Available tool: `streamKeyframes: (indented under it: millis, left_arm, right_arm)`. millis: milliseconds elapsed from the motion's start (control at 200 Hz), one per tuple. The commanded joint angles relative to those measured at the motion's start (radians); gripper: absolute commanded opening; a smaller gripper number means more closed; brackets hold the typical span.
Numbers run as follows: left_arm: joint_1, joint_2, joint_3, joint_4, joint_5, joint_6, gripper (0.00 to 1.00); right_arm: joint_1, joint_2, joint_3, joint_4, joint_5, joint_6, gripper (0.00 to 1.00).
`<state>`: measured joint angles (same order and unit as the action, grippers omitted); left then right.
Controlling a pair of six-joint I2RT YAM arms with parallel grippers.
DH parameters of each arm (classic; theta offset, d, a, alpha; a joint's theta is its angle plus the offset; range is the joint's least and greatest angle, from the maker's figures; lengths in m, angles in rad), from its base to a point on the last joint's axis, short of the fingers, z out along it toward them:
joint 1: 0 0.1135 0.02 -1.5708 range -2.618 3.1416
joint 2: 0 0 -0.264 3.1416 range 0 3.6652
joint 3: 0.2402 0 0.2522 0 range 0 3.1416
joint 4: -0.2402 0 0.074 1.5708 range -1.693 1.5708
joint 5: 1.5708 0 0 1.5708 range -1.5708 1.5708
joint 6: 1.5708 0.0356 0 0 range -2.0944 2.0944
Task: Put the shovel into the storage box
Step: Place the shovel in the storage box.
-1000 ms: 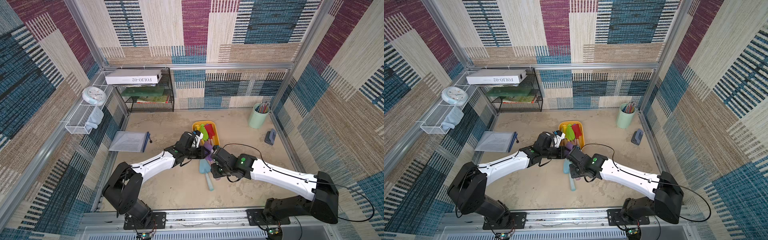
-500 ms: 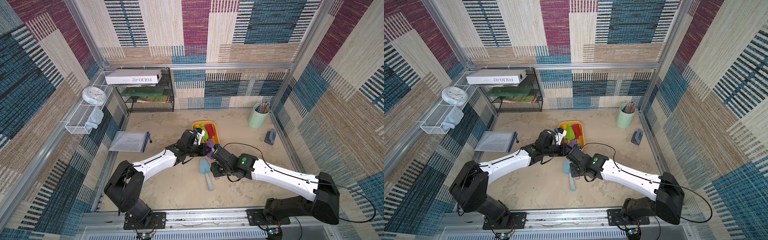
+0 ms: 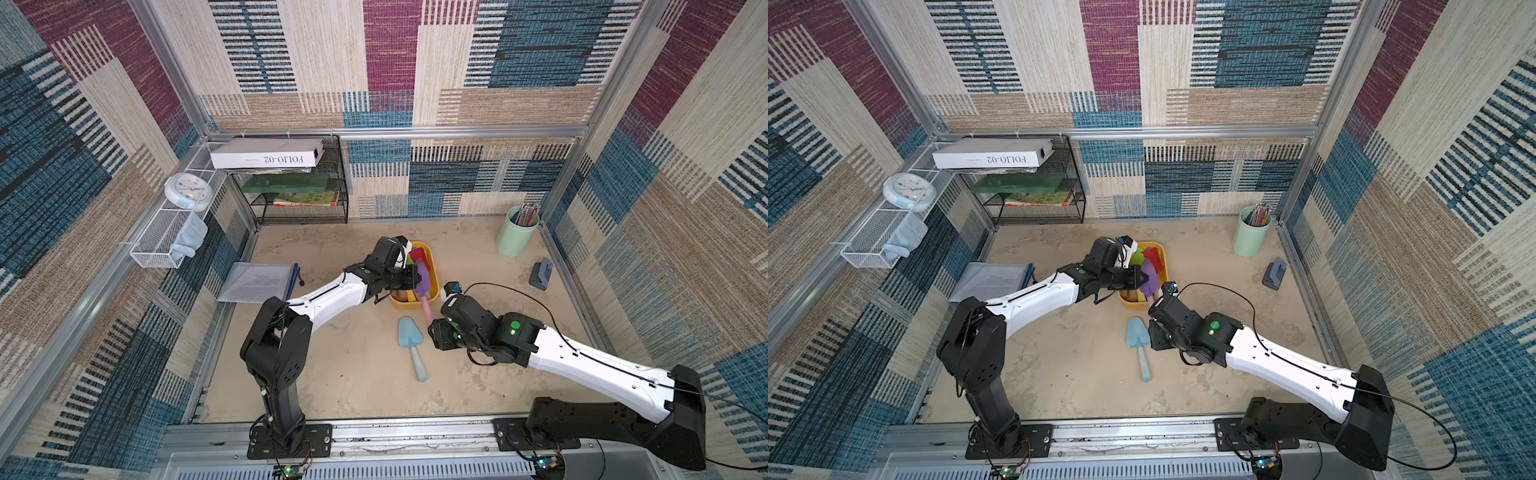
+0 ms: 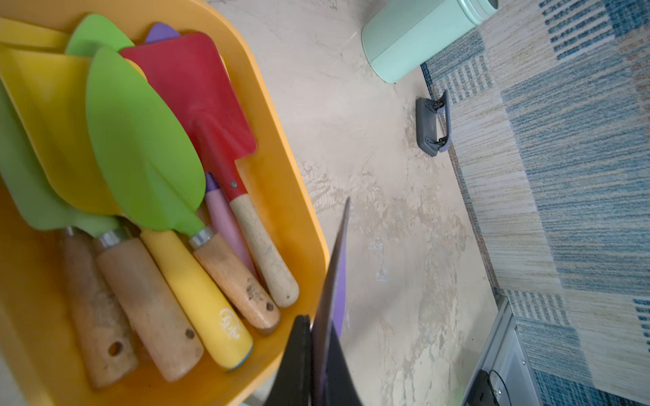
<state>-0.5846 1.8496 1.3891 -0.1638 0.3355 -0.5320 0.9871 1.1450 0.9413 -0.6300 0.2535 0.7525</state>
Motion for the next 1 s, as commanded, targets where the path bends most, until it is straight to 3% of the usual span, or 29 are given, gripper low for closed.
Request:
streamKeyframes:
  millis: [0, 571, 997]
  left_arm:
    - [0.025, 0.048, 0.086, -0.063, -0.004, 0.052, 0.0]
    - [0.094, 0.296, 0.464, -0.189, -0.014, 0.119, 0.0]
    - [0.1, 0.421, 0.62, -0.24, -0.012, 0.135, 0.0]
  right_arm:
    - [-0.004, -0.033, -0.022, -0.007, 0.024, 0.022, 0.55]
    - [-0.025, -0.099, -0.079, -0.037, 0.02, 0.042, 0.54]
    - [-0.049, -0.119, -0.102, -0.045, 0.009, 0.041, 0.54]
